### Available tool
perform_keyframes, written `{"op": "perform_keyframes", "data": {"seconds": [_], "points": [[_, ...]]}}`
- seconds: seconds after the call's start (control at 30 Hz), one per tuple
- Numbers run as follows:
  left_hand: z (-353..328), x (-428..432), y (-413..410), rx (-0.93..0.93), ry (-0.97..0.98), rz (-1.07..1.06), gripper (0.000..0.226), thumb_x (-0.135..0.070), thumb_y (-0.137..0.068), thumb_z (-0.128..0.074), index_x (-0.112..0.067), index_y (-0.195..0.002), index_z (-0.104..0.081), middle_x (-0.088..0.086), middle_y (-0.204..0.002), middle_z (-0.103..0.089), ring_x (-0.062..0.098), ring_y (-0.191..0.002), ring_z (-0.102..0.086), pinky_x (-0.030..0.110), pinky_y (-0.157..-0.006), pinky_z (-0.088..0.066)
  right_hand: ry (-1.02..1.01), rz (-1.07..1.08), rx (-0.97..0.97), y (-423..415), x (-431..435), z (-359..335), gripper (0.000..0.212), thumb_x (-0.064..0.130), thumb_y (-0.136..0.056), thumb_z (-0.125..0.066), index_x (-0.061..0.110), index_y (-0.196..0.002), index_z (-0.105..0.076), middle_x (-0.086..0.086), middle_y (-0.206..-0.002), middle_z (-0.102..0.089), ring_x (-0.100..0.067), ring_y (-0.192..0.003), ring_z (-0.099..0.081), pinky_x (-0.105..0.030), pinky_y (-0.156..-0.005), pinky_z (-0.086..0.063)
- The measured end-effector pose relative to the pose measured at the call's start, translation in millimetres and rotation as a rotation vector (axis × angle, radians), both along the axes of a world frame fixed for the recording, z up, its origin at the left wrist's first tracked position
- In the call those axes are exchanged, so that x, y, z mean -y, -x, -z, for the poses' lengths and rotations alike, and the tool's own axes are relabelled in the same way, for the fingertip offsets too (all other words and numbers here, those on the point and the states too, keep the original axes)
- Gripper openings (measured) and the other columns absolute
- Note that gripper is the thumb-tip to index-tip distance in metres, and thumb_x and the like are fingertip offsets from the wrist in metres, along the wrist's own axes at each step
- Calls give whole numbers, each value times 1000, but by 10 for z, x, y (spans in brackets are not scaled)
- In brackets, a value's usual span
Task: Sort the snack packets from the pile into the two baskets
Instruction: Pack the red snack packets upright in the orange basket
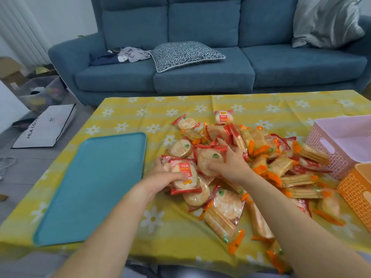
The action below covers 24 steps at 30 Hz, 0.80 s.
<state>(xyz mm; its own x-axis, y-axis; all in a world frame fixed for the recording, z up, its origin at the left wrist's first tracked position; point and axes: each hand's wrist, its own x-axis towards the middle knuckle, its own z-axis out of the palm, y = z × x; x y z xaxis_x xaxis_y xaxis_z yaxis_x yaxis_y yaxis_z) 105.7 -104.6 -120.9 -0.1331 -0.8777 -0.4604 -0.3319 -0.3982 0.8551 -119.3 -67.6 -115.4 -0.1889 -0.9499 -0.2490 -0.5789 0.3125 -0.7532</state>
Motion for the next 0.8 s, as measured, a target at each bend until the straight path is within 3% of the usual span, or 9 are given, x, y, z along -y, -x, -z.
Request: {"op": "perform_keyframes", "data": {"seconds": [0.17, 0.3, 0.4, 0.5, 0.57, 0.63, 0.67, 0.73, 0.8], "points": [[-89, -26, 104, -52, 1, -50, 89, -8, -60, -94, -21, -132, -43, 3, -112, -70, 20, -91, -72, 32, -61, -55, -2, -45, -26, 31, 22, 28, 109, 49, -56, -79, 33, -152, -31, -10, -139, -38, -27, -120, -55, -30, -101, -48], [-175, -41, 110, -114, -54, -77, 81, -9, -62, -93, -24, -127, -47, 6, -108, -73, 29, -90, -73, 44, -76, -60, 38, -133, -190, 30, -12, -48, 83, 40, -69, -81, 29, -142, -43, -5, -135, -33, -26, -119, -51, -33, -99, -47], [-215, -79, 103, -221, -153, -67, 64, -11, -64, -88, -9, -124, -65, 15, -100, -77, 30, -88, -73, 41, -77, -56, 28, -203, -250, 64, -14, -68, 91, 42, -69, -82, 21, -146, -40, -5, -129, -46, -28, -120, -54, -32, -90, -46], [-247, -85, 60, -299, -210, -171, 51, -19, -68, -84, -11, -116, -69, 13, -90, -77, 26, -81, -68, 36, -76, -49, 13, -196, -158, 107, -33, -80, 97, 33, -74, -83, 11, -153, -31, -8, -125, -61, -25, -115, -58, -26, -79, -40], [-267, -25, -28, -383, -200, -300, 53, -26, -62, -86, -18, -112, -69, 8, -85, -76, 23, -81, -67, 34, -75, -48, 17, -189, -108, 123, -35, -100, 101, 26, -75, -82, 10, -155, -22, -5, -108, -66, -23, -100, -63, -24, -71, -40], [-265, 29, -95, -457, -160, -401, 54, -27, -64, -86, -18, -114, -68, 11, -92, -76, 26, -85, -68, 36, -74, -52, 31, -189, -26, 143, -22, -115, 99, 14, -76, -79, 21, -153, -17, -1, -79, -58, -15, -66, -60, -25, -55, -43], [-265, 30, -83, -480, -146, -412, 54, -28, -67, -85, -17, -116, -68, 12, -94, -76, 27, -86, -69, 37, -73, -53, 14, -210, 16, 148, -12, -127, 104, 10, -77, -78, 30, -154, -11, -1, -80, -56, -14, -58, -58, -25, -51, -46], [-274, 10, 57, -512, -158, -365, 52, -27, -70, -83, -15, -118, -68, 14, -95, -77, 28, -85, -71, 38, -73, -54, -69, -278, 46, 151, 27, -158, 115, 10, -77, -77, 47, -155, 0, -8, -114, -57, -15, -62, -63, -25, -51, -52], [-267, -15, 259, -530, -193, -296, 53, -26, -72, -82, -12, -120, -67, 18, -103, -76, 30, -91, -71, 42, -83, -56, -144, -299, 27, 162, 62, -178, 114, 15, -78, -77, 42, -158, -1, -7, -140, -46, -13, -75, -66, -26, -54, -56]]}}
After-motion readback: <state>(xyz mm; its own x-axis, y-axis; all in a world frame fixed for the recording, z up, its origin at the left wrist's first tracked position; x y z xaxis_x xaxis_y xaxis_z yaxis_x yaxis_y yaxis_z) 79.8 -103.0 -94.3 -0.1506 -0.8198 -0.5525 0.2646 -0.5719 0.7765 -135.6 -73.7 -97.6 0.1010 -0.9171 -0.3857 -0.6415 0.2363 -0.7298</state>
